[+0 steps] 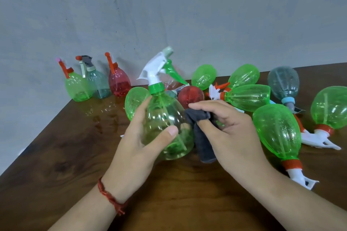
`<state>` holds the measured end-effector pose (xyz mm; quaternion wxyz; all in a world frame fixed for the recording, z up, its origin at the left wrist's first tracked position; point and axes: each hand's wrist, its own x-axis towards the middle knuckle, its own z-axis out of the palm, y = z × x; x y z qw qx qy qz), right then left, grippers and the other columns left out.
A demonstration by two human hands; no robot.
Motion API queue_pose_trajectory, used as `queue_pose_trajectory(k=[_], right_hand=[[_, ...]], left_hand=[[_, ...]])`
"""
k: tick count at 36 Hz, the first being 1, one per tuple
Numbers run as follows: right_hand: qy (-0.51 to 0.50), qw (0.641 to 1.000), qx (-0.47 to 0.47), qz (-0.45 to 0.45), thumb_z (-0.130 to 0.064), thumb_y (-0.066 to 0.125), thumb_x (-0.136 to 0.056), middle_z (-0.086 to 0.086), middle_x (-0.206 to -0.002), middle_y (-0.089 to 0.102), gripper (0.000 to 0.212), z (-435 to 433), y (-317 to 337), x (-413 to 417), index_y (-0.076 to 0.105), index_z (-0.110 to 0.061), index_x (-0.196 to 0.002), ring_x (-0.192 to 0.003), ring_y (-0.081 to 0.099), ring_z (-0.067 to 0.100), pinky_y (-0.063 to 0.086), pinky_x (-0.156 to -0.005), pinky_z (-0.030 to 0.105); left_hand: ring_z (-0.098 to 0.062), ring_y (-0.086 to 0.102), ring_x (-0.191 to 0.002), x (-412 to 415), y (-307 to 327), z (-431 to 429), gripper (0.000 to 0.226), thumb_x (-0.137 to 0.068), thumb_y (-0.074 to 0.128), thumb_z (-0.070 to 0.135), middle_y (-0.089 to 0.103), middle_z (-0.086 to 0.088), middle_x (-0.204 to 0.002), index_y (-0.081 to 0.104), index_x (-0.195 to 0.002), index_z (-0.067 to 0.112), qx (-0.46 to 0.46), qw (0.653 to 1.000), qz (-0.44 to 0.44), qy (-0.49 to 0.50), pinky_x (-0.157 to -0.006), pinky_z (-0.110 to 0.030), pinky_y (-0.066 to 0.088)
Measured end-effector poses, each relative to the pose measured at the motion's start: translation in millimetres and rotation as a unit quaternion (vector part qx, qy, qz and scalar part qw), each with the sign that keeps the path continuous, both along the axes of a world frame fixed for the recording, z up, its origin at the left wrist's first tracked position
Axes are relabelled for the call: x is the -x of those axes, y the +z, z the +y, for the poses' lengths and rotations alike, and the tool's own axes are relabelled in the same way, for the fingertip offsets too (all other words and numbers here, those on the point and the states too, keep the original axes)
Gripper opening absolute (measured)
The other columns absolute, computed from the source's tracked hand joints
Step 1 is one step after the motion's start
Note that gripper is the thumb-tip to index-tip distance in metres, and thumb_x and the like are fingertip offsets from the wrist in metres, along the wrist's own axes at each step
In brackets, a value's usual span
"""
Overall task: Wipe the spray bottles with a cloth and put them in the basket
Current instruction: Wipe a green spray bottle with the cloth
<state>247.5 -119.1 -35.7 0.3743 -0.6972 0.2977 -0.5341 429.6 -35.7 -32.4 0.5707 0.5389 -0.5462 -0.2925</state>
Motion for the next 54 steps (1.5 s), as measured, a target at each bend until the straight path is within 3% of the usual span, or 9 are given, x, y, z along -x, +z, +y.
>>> queue_pose_trajectory(k=[10, 14, 18, 20, 26, 33, 37, 48, 54], right_hand=[[0.000, 0.993, 0.088, -0.075, 0.008, 0.071, -0.093, -0.005, -0.126, 0.073, 0.051, -2, 21, 15, 0.070, -0.027, -0.131, -0.118, 0.070, 0.016, 0.061, -0.092, 0.032], [-0.118, 0.980, 0.154, -0.055, 0.001, 0.071, -0.097, -0.003, -0.121, 0.068, 0.035, -17, 30, 28, 0.073, -0.020, -0.125, -0.117, 0.067, 0.016, 0.058, -0.084, 0.022], [-0.172, 0.967, 0.187, 0.013, -0.007, 0.072, -0.098, -0.004, -0.115, 0.066, 0.027, -30, 26, 31, 0.077, -0.017, -0.122, -0.113, 0.064, 0.010, 0.057, -0.092, 0.034], [-0.180, 0.960, 0.207, 0.055, -0.004, 0.072, -0.096, -0.004, -0.112, 0.064, 0.029, -30, 23, 27, 0.078, -0.017, -0.121, -0.107, 0.061, 0.000, 0.052, -0.092, 0.022], [-0.106, 0.953, 0.270, 0.089, 0.002, 0.070, -0.095, 0.006, -0.116, 0.065, 0.031, -17, 11, 6, 0.078, -0.009, -0.122, -0.096, 0.065, 0.015, 0.053, -0.085, 0.030], [-0.007, 0.969, 0.227, 0.101, 0.011, 0.066, -0.094, 0.002, -0.115, 0.064, 0.038, -24, 12, 13, 0.078, -0.011, -0.122, -0.107, 0.064, 0.015, 0.053, -0.089, 0.031], [0.004, 0.963, 0.242, 0.120, 0.015, 0.062, -0.093, 0.006, -0.117, 0.063, 0.040, -20, 15, 19, 0.078, -0.009, -0.120, -0.108, 0.064, 0.012, 0.049, -0.085, 0.007], [-0.062, 0.919, 0.326, 0.212, -0.001, 0.057, -0.097, 0.005, -0.123, 0.063, 0.039, -20, 11, 11, 0.076, -0.016, -0.127, -0.104, 0.056, 0.025, 0.046, -0.092, 0.029], [-0.130, 0.940, 0.279, 0.148, 0.005, 0.061, -0.094, 0.002, -0.120, 0.064, 0.038, -24, 15, 19, 0.079, -0.017, -0.120, -0.103, 0.064, 0.021, 0.052, -0.089, 0.031]], left_hand=[[0.010, 0.070, -0.108, 10, 8, 3, 0.078, -0.075, 0.087, 0.019, 0.070, 0.035, -0.119, 0.054, -0.146, 0.030, 0.046, 0.992, -0.087, 0.077, -0.090, -0.002, 0.047], [0.005, 0.069, -0.117, 13, 6, 6, 0.081, -0.075, 0.090, 0.021, 0.071, 0.030, -0.125, 0.055, -0.147, 0.037, 0.030, 0.989, -0.129, 0.062, -0.102, -0.014, 0.051], [-0.013, 0.069, -0.127, 16, 0, 9, 0.081, -0.078, 0.097, 0.031, 0.071, 0.010, -0.139, 0.057, -0.148, 0.044, 0.012, 0.991, -0.129, 0.017, -0.111, -0.035, 0.054], [-0.018, 0.068, -0.130, 19, -2, 9, 0.082, -0.077, 0.095, 0.033, 0.071, 0.005, -0.140, 0.056, -0.148, 0.046, 0.010, 0.990, -0.138, 0.003, -0.112, -0.042, 0.052], [0.006, 0.058, -0.132, 24, -1, 11, 0.085, -0.071, 0.092, 0.038, 0.065, 0.025, -0.140, 0.058, -0.148, 0.040, 0.029, 0.971, -0.231, 0.050, -0.106, -0.005, 0.039], [0.006, 0.061, -0.130, 23, 1, 11, 0.080, -0.071, 0.094, 0.039, 0.066, 0.030, -0.137, 0.060, -0.143, 0.048, -0.001, 0.985, -0.166, 0.048, -0.112, -0.023, 0.047], [0.000, 0.065, -0.126, 22, 4, 11, 0.079, -0.071, 0.095, 0.038, 0.070, 0.025, -0.134, 0.061, -0.141, 0.050, -0.017, 0.988, -0.143, 0.048, -0.114, -0.038, 0.047], [0.009, 0.061, -0.127, 23, -4, 9, 0.084, -0.069, 0.093, 0.036, 0.067, 0.029, -0.134, 0.059, -0.146, 0.040, -0.001, 0.981, -0.190, 0.044, -0.102, -0.003, 0.041], [-0.002, 0.062, -0.131, 26, -4, 10, 0.082, -0.074, 0.094, 0.039, 0.066, 0.022, -0.139, 0.057, -0.147, 0.049, 0.000, 0.981, -0.193, 0.029, -0.109, -0.018, 0.048]])
